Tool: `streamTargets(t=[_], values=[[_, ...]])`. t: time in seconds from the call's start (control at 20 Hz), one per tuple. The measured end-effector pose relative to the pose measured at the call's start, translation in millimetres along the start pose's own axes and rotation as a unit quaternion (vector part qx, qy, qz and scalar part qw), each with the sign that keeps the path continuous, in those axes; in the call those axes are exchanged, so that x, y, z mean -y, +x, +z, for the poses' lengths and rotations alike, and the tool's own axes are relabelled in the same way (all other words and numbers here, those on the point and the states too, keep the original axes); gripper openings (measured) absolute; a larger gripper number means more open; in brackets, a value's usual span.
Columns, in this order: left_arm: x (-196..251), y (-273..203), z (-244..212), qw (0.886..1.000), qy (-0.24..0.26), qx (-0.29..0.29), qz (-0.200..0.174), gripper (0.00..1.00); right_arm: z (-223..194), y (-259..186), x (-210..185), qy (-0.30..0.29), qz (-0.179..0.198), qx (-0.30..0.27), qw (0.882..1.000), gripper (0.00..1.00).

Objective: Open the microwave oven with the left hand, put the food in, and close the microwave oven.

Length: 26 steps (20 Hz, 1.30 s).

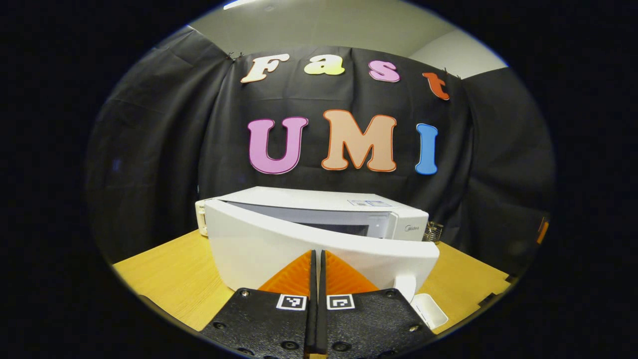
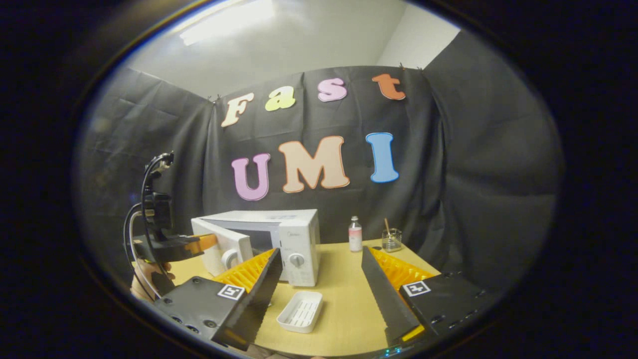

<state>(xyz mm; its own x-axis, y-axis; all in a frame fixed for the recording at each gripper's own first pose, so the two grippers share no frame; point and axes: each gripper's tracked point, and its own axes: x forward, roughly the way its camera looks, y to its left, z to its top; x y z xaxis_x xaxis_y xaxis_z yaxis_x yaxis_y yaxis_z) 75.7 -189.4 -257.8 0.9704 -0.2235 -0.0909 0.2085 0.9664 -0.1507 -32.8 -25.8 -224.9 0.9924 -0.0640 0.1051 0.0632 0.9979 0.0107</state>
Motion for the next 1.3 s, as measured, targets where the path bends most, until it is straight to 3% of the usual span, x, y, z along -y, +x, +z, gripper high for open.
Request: streamTargets(t=[0.3,0.35,0.4,0.45,0.8,1.3], values=[[16.5,25.3,-5.0,1.0,0.027,-0.009,-0.006,0.01,5.4,-7.3,-5.3,0.012,0.02,0.007,1.0,0.92],[18.0,29.3,-4.1,1.0,0.029,-0.009,-0.005,0.01,5.5,-6.3,-1.8,0.013,0.017,0.006,1.0,0.92],[20.1,33.9,-5.0,0.999,0.031,-0.011,-0.004,0.01,5.6,-6.1,2.9,0.012,0.011,0.006,1.0,0.98],[21.1,38.5,-6.4,0.999,0.036,-0.014,-0.001,0.0,5.6,-5.3,7.4,0.012,0.004,0.005,1.0,0.92],[33.6,65.8,-13.4,0.999,0.047,-0.023,-0.006,0.01,1.8,-5.8,40.1,0.001,-0.034,-0.003,0.999,0.92],[45.4,85.8,-12.4,0.998,0.045,-0.024,-0.02,0.01,-5.7,-3.6,54.4,0.019,-0.046,-0.016,0.999,0.92]])
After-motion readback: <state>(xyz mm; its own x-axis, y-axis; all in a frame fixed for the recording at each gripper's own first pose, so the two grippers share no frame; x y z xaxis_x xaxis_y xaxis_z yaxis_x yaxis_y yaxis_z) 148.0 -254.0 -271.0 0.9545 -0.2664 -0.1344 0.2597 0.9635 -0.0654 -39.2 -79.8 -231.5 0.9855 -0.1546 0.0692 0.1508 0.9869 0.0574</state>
